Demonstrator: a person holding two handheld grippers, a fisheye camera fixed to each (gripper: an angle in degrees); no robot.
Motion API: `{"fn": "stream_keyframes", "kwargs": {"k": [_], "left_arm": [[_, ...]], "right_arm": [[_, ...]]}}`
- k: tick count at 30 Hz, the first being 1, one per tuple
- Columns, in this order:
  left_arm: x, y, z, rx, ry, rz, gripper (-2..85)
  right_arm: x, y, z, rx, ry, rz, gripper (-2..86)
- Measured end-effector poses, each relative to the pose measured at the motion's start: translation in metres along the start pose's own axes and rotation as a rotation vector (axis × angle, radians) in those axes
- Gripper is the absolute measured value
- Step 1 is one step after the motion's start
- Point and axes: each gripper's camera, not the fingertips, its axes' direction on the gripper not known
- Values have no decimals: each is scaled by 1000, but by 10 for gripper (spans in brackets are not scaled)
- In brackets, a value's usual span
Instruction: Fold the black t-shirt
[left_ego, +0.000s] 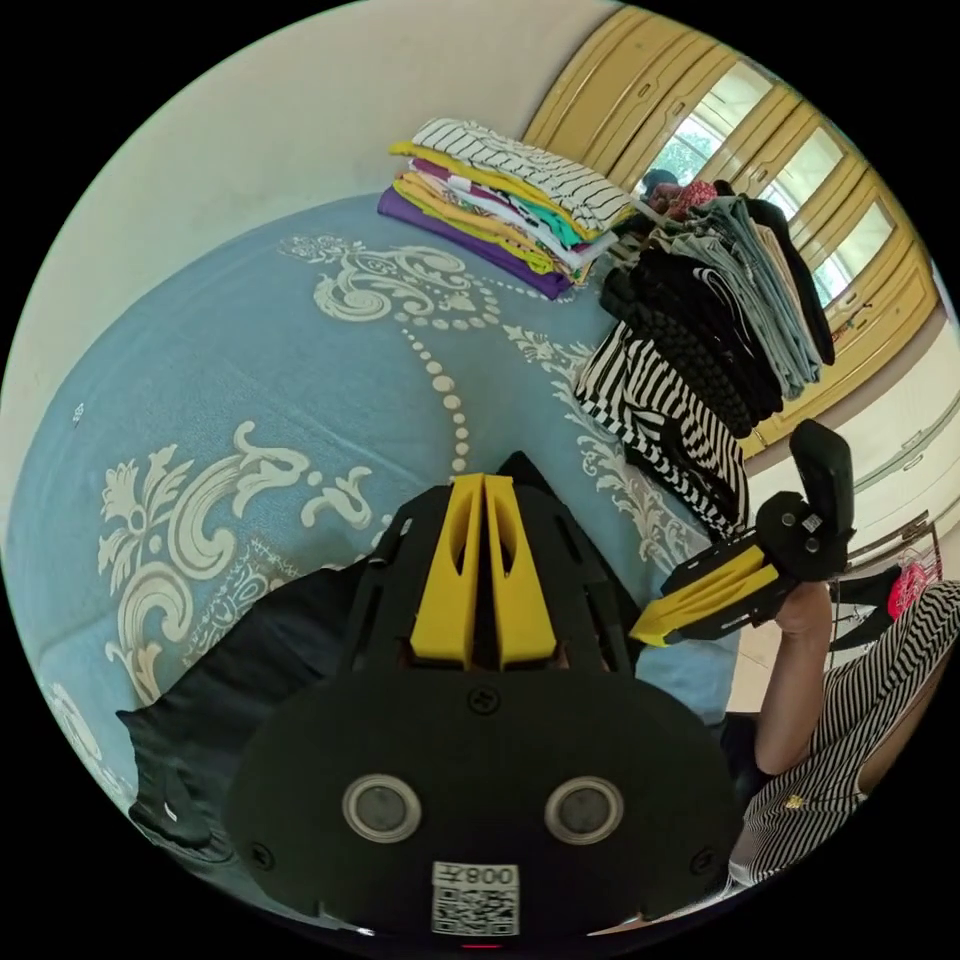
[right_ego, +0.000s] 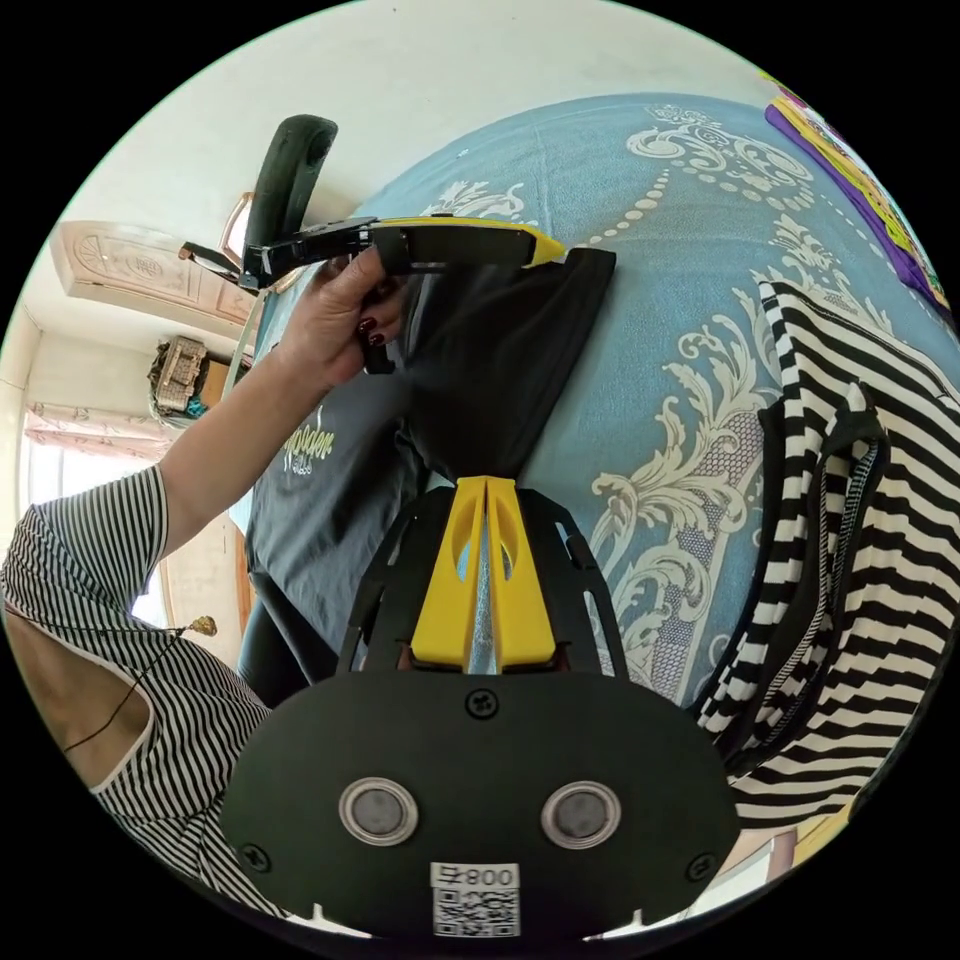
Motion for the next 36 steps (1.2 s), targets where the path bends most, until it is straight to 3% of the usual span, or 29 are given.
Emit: {"fn": "stream_keyframes", "kwargs": {"k": [6,9,15,20,23,29,36], "left_arm": [[36,83,-89,107,-13,-35,2],[40,158,-145,143,-9,-182,2],[33,351,-274,192,-145,-696,5],[44,512,-372,438,-189,-1131,25],[50,576,-406,602,-132,-1258,46],[48,640,-454,682,-100,-1314,72],[21,680,-498,654,-71,-1320,82]], "right_arm": [[15,-3,22,115,109,30,0],[19,-3,29,197,172,31,0],[26,-7,65,237,331,18,0],[25,-9,115,195,246,-36,1],[8,-13,157,101,255,-123,1],[-36,-16,248,-94,346,-326,1],[-50,-23,318,-125,234,-447,1]]}}
